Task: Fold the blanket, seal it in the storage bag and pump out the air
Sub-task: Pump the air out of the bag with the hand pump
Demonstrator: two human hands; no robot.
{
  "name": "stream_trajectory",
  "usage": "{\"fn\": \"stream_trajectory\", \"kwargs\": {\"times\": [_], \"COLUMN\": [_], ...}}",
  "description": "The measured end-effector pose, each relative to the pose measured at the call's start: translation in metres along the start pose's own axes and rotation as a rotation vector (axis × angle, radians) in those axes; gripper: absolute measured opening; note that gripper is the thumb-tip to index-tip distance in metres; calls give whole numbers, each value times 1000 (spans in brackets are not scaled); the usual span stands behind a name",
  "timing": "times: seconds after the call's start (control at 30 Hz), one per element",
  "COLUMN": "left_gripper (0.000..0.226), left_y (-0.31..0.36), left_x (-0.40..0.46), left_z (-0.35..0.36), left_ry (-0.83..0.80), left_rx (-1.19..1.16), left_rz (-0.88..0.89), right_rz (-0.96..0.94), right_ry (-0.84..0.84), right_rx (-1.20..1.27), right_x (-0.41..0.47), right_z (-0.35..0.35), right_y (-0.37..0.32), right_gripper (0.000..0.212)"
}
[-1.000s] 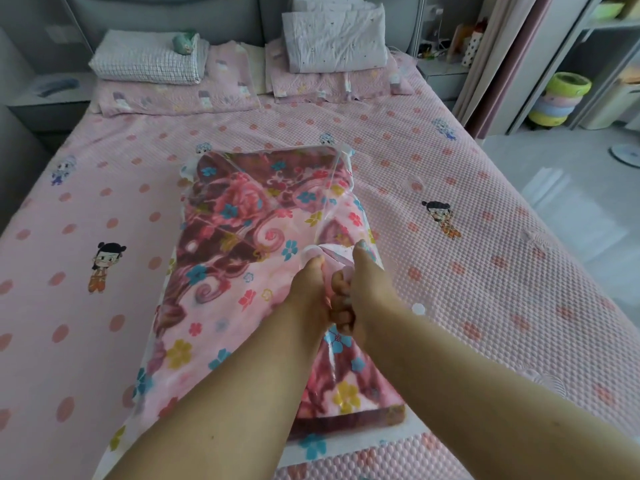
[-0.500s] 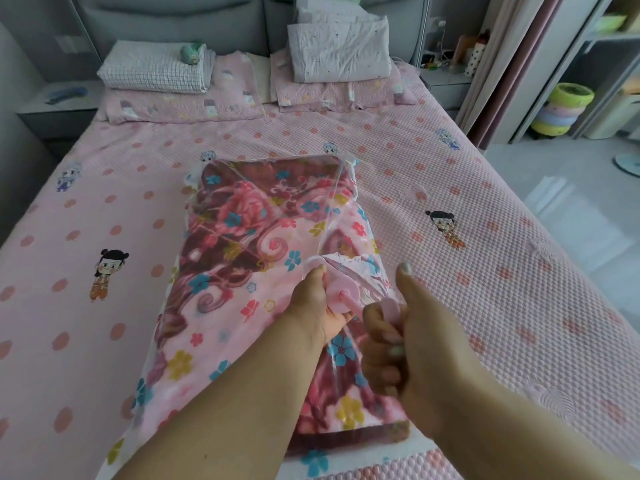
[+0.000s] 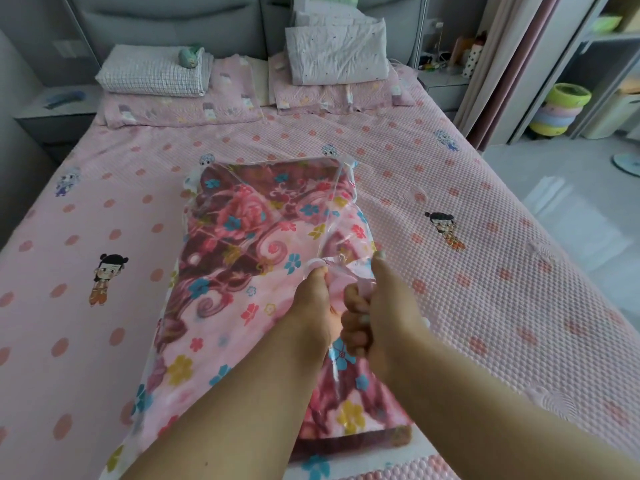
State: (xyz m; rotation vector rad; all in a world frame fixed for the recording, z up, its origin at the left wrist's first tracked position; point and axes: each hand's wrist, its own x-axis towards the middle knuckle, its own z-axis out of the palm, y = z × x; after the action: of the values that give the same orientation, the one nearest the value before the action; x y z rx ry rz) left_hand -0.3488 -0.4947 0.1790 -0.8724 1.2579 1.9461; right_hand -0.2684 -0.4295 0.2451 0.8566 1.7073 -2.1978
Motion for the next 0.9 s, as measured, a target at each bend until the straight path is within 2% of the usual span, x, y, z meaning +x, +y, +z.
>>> {"fn": "stream_trajectory", "kwargs": {"times": [0.07, 0.1, 0.17, 0.23, 0.3, 0.37, 0.47, 0.53, 0.6, 0.63, 0.73, 0.83, 0.9], "left_gripper": [65, 65, 46, 31, 29, 39, 54, 41, 21, 18, 29, 51, 35], "left_y": [-4, -5, -6, -4, -1, -3, -7, -6, -1, 0, -3, -9, -7], "left_x": [-6, -7, -9, -13, -14, -10, -14, -14, -13, -13, -8, -7, -7], "left_z": [-1, -1, -1, 1, 3, 4, 4, 3, 3, 4, 5, 3, 3], "left_ry": [-16, -22, -24, -48, -77, -56, -64, -43, -24, -23, -35, -37, -25], "left_rx": [33, 38, -54, -158, -150, -52, 26, -57, -128, -137, -60, 52, -34], "left_rz": [-21, -27, 14, 54, 73, 42, -49, 0, 50, 54, 8, -44, 25], "right_rz": [-64, -91, -11, 97, 40, 32, -11, 22, 95, 81, 55, -25, 12], "right_ry": [-89, -112, -123, -49, -7, 17, -80, -132, -91, -75, 13, -104, -135], "right_rx": [-59, -75, 8, 59, 71, 48, -43, 25, 68, 56, 51, -51, 2], "right_x": [12, 13, -3, -15, -14, 0, 10, -4, -18, -20, -2, 9, -5], "right_z": [1, -5, -10, -8, -9, -3, -5, -13, -13, -13, -6, -7, -14], "right_y": [10, 14, 10, 5, 9, 4, 9, 8, 2, 2, 4, 13, 9], "right_gripper": [71, 71, 70, 71, 71, 70, 69, 69, 69, 70, 69, 69, 68]}}
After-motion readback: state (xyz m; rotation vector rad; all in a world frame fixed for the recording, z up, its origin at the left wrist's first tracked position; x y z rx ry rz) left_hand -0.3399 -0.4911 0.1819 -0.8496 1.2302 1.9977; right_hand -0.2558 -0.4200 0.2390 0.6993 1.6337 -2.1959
